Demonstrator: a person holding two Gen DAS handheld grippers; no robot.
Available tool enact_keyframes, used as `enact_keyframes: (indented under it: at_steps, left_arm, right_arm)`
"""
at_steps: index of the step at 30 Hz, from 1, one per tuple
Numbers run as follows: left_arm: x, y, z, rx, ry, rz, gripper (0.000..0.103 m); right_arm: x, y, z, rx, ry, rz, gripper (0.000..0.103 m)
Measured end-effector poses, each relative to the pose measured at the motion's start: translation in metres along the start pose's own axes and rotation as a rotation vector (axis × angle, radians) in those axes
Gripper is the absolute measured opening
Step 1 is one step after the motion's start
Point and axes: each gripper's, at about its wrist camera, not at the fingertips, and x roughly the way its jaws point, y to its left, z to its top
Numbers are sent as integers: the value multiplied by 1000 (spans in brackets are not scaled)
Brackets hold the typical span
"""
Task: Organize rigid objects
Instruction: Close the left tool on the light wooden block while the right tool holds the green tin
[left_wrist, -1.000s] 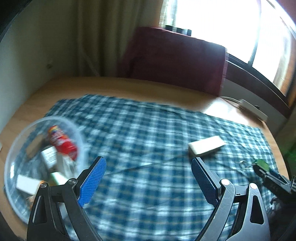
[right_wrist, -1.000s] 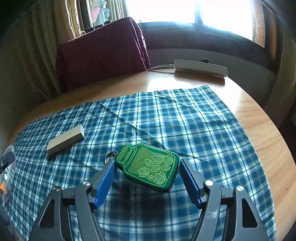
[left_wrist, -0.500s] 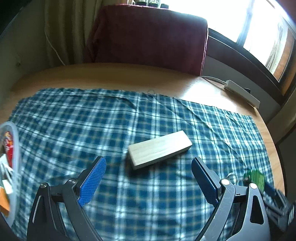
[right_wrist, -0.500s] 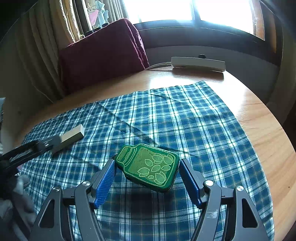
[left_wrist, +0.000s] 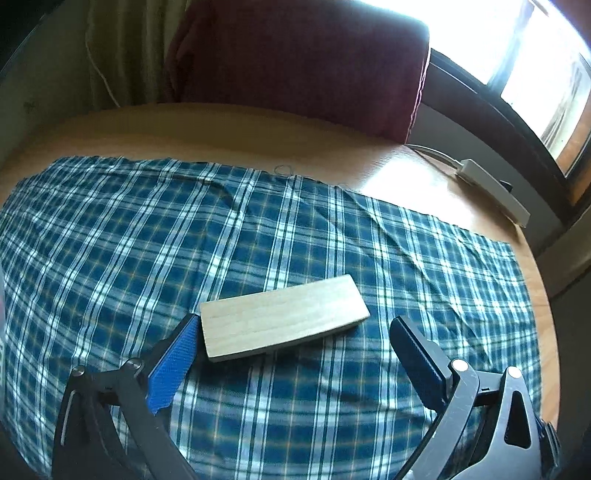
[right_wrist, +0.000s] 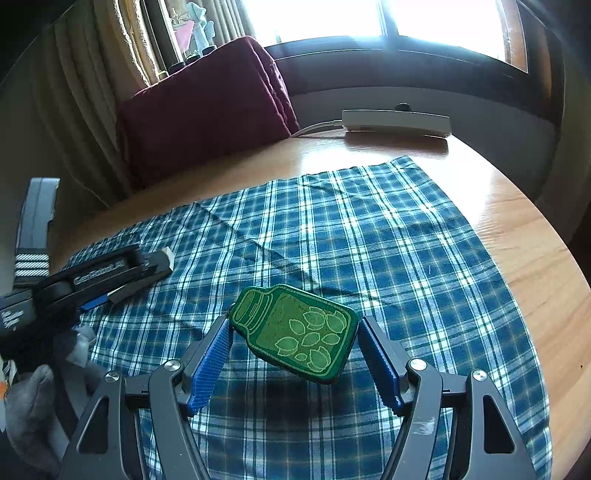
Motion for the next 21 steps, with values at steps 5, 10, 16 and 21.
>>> enact_keyframes:
  at_steps: [5, 10, 16, 21]
  left_arm:
    - [13, -7, 8, 9, -5, 49, 101]
    - [21, -12, 12, 43, -7, 103, 101]
    - [30, -27, 10, 67, -25, 108, 101]
    - [28, -16, 10, 62, -30, 84, 95]
  right_arm:
    - [1, 3, -2, -10, 5, 2, 73]
    - [1, 3, -2, -11, 5, 2, 73]
    - [3, 2, -2, -19, 11, 0, 73]
    - [3, 2, -3, -21, 9, -1, 73]
